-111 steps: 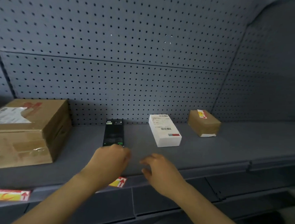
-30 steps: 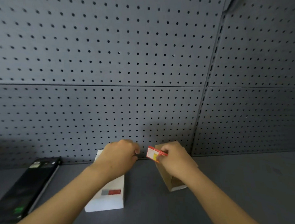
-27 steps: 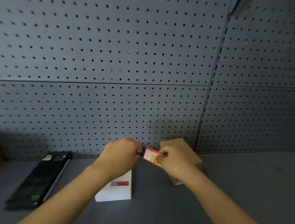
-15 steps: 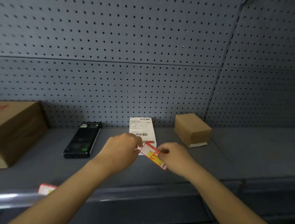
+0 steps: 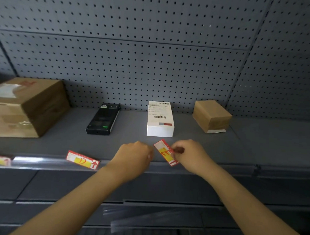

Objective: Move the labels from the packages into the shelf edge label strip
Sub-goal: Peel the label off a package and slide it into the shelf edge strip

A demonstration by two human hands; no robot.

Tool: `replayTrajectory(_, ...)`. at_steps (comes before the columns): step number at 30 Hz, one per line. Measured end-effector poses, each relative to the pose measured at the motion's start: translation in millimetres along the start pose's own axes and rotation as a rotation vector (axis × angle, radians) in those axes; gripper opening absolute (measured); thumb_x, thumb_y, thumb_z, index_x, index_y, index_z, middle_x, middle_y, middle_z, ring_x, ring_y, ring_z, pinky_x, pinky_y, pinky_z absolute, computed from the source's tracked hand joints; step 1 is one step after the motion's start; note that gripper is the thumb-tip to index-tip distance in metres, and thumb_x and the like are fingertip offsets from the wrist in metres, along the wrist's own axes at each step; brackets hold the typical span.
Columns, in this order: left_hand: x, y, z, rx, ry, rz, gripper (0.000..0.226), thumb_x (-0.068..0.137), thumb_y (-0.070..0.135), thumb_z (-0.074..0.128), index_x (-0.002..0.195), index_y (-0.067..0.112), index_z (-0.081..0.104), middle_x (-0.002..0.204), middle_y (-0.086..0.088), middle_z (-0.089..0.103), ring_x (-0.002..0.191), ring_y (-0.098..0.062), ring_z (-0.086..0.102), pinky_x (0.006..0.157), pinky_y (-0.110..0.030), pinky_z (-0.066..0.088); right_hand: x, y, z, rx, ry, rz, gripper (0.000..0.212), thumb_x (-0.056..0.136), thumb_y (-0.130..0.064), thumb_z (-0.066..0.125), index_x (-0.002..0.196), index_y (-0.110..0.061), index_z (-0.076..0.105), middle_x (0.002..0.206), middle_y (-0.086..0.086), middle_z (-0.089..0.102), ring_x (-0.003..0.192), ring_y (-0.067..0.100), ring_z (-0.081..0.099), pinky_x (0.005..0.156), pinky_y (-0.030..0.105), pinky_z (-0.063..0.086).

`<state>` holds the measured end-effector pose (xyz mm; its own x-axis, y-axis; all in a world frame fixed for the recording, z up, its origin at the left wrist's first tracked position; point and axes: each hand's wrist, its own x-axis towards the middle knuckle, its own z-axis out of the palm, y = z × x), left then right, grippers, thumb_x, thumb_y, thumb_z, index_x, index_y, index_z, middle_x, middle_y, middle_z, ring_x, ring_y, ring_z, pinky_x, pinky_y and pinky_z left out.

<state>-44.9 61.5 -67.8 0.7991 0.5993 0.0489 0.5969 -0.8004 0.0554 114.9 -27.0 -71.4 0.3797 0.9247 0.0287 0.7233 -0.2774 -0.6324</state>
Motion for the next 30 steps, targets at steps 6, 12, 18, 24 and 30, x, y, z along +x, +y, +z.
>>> replayTrajectory(6,-0.5,4.5,26.2,-0.028,-0.032,-0.012,0.025,0.092,0.019,0.045,0.104,0.021,0.067,0.11,-0.009,0.066,0.096,-0.032,0.063,0.075,-0.033,0.048,1.5,8.3,9.8,-0.015,0.027,-0.084,0.013,0.084,-0.008,0.065,0.094,-0.01,0.073,0.092,0.008,0.074,0.079,0.014,0.065,0.072,0.027,0.05)
replayTrajectory(12,4.7,5.0,31.1,0.037,-0.002,-0.016,0.024,0.092,0.017,0.047,0.104,0.023,0.068,0.106,-0.009,0.067,0.094,-0.032,0.064,0.073,-0.035,0.049,5.8,9.6,16.3,-0.038,0.036,-0.144,0.012,0.085,-0.01,0.065,0.095,-0.01,0.072,0.093,0.009,0.074,0.08,0.018,0.066,0.075,0.037,0.056)
replayTrajectory(18,4.5,7.0,34.1,0.051,-0.023,-0.004,0.024,0.092,0.014,0.047,0.101,0.019,0.068,0.106,-0.008,0.067,0.092,-0.03,0.064,0.071,-0.034,0.049,9.4,5.1,20.1,-0.012,0.078,-0.2,0.02,0.085,-0.013,0.067,0.105,-0.013,0.068,0.094,0.004,0.071,0.069,0.001,0.058,0.064,0.014,0.047)
replayTrajectory(24,-1.3,7.2,35.8,-0.004,-0.044,0.024,0.023,0.09,0.01,0.047,0.103,0.017,0.065,0.112,-0.008,0.064,0.095,-0.029,0.064,0.077,-0.036,0.052,2.3,6.1,27.0,-0.206,0.072,-0.258,0.014,0.085,-0.019,0.065,0.099,-0.019,0.07,0.094,0.001,0.07,0.083,0.018,0.062,0.07,0.037,0.054)
replayTrajectory(30,-7.7,11.1,37.2,0.014,0.004,-0.001,0.024,0.089,0.011,0.049,0.108,0.018,0.063,0.115,-0.004,0.065,0.097,-0.026,0.064,0.08,-0.035,0.052,-3.7,5.6,33.6,-0.344,0.04,-0.278,0.018,0.089,-0.018,0.059,0.104,-0.019,0.069,0.1,0.004,0.065,0.091,0.022,0.058,0.071,0.035,0.051)
